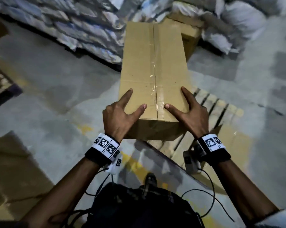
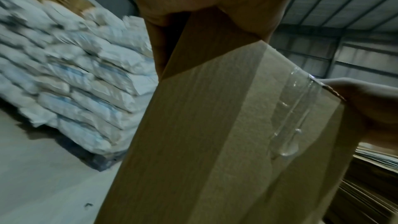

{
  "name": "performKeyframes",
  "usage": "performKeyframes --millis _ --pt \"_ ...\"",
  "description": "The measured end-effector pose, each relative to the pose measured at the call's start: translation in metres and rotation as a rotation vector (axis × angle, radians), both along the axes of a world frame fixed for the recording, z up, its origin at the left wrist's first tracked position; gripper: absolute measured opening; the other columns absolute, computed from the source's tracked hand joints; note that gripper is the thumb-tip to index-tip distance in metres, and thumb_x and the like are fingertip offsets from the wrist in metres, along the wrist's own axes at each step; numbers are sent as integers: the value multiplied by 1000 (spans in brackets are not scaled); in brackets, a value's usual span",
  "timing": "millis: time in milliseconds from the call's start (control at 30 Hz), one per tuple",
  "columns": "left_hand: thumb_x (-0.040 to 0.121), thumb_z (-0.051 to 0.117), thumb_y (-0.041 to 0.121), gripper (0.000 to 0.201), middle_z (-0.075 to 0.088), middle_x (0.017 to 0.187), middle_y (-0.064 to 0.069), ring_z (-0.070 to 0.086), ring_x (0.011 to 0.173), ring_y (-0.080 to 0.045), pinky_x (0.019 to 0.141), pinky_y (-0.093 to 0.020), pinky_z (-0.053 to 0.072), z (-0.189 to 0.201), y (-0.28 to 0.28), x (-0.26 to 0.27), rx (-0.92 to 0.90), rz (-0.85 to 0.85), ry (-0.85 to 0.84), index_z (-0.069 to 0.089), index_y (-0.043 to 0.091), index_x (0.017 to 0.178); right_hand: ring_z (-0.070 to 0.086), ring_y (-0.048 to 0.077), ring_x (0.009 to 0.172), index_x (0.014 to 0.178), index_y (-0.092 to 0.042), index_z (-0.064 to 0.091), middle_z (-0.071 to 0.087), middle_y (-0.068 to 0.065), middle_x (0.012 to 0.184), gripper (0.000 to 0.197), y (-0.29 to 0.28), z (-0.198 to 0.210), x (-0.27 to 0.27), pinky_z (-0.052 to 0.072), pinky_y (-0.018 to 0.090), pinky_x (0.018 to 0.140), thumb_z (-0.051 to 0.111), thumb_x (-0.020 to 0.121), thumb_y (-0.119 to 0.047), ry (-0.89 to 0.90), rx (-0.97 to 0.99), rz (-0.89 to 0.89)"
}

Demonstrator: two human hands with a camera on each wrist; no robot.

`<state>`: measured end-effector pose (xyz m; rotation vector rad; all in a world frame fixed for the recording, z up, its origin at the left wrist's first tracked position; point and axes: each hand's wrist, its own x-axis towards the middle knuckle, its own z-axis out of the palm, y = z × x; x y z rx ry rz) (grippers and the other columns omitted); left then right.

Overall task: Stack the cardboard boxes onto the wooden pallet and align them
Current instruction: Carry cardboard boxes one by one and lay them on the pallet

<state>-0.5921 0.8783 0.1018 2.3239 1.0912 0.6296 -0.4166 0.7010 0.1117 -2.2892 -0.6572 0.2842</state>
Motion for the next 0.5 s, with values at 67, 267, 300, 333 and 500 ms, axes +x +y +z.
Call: performKeyframes --millis 67,267,300,333,500 --pt "83 61 81 73 74 122 -6 68 115 -26 98 -34 50 -6 -8 26 1 -105 11 51 48 147 64 25 124 151 -55 37 64 -7 141 95 -23 -1 12 50 38 107 65 68 -91 19 -26 -82" --pt "89 51 80 69 74 118 -11 68 110 -27 94 -35 50 -34 -37 77 -49 -411 40 47 50 150 64 23 125 151 -54 37 62 -13 144 95 -87 -15 20 48 37 108 65 68 -91 3 -51 -312" --pt "89 52 79 69 75 117 -10 69 108 -27 93 -34 51 -42 -44 86 -41 -451 19 49 47 149 63 23 125 152 -53 37 61 -12 144 95 -98 -21 19 48 37 108 64 69 -90 -7 -56 -354" --pt "89 53 77 68 76 115 -11 71 104 -27 90 -34 52 -49 -51 91 -23 -474 2 52 44 148 63 24 126 152 -53 36 61 -11 144 94 -107 -25 18 47 37 108 64 70 -91 -10 -65 -379" --pt "93 57 69 64 76 102 -11 69 97 -27 92 -35 53 -77 -82 115 -70 -610 48 48 43 152 57 23 132 152 -50 40 56 -13 149 87 -145 -57 14 40 28 108 68 75 -81 12 -41 -518"
